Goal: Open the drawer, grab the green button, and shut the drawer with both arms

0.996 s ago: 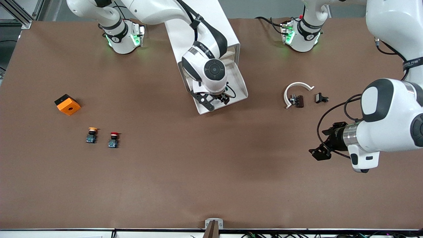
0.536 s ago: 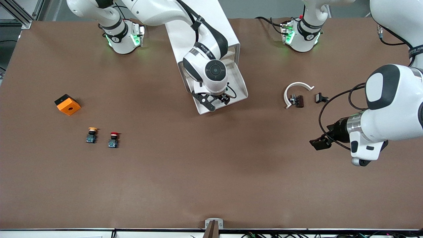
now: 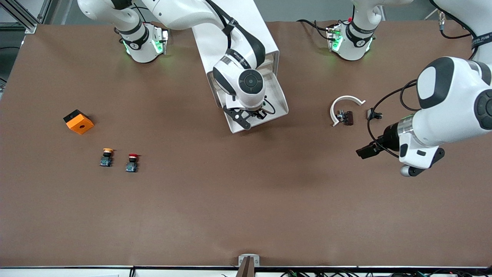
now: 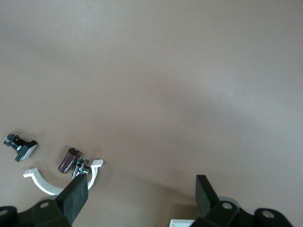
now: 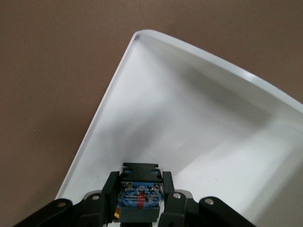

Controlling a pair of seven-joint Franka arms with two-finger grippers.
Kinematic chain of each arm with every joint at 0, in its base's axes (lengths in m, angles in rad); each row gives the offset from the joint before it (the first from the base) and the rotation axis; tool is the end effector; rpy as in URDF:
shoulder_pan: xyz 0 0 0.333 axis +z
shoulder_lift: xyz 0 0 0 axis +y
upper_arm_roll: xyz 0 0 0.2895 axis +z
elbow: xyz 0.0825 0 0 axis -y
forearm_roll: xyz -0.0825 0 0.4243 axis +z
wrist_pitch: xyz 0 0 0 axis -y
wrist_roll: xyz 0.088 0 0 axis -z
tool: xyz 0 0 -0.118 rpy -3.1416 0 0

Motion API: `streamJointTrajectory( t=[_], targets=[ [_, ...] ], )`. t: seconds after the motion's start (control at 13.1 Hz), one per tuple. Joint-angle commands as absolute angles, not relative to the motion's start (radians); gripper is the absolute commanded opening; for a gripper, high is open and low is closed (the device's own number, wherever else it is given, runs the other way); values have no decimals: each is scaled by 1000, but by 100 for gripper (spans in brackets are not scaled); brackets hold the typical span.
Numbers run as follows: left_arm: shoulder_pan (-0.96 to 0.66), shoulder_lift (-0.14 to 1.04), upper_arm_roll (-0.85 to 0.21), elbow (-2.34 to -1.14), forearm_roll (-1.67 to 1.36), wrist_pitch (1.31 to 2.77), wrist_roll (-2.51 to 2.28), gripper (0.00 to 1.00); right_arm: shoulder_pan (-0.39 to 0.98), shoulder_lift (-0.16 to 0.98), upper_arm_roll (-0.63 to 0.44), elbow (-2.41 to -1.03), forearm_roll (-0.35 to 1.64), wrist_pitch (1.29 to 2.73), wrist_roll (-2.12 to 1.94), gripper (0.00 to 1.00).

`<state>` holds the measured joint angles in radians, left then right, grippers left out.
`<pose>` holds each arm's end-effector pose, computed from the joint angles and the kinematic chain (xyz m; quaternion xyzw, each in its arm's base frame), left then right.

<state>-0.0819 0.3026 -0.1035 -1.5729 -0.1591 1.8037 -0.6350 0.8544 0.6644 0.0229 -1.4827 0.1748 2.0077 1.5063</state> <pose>0.6609 -0.1334 0.4147 0.9648 0.2440 -0.0689 0.0704 0.4496 0.5568 0.2201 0.9307 -0.3493 -0.1033 0.0336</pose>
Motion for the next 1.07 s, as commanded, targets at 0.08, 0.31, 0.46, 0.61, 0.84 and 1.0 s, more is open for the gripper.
streamJointTrajectory(
  t=[0.08,0.31,0.46,0.61,0.84,1.0],
  targets=[
    [-81,241,-161,-1706,-137,1933,-615,100,842,649,12,-1462,196,1988,1503,31],
    [-84,238,-204,-1756,-137,1985,-615,100,789,629,12,-1366,196,1840,1500,31],
    [-86,238,-242,-1769,-135,1991,-615,100,743,618,11,-1310,195,1732,1426,31],
    [-84,235,-287,-1816,-80,2028,-615,100,659,577,9,-1302,193,1630,1211,31],
    [-104,291,-347,-1853,-60,2156,-617,100,543,543,0,-1310,145,1562,764,31],
    [-156,346,-348,-1868,-57,2235,-624,100,477,551,0,-1319,37,1574,532,31]
  ],
)
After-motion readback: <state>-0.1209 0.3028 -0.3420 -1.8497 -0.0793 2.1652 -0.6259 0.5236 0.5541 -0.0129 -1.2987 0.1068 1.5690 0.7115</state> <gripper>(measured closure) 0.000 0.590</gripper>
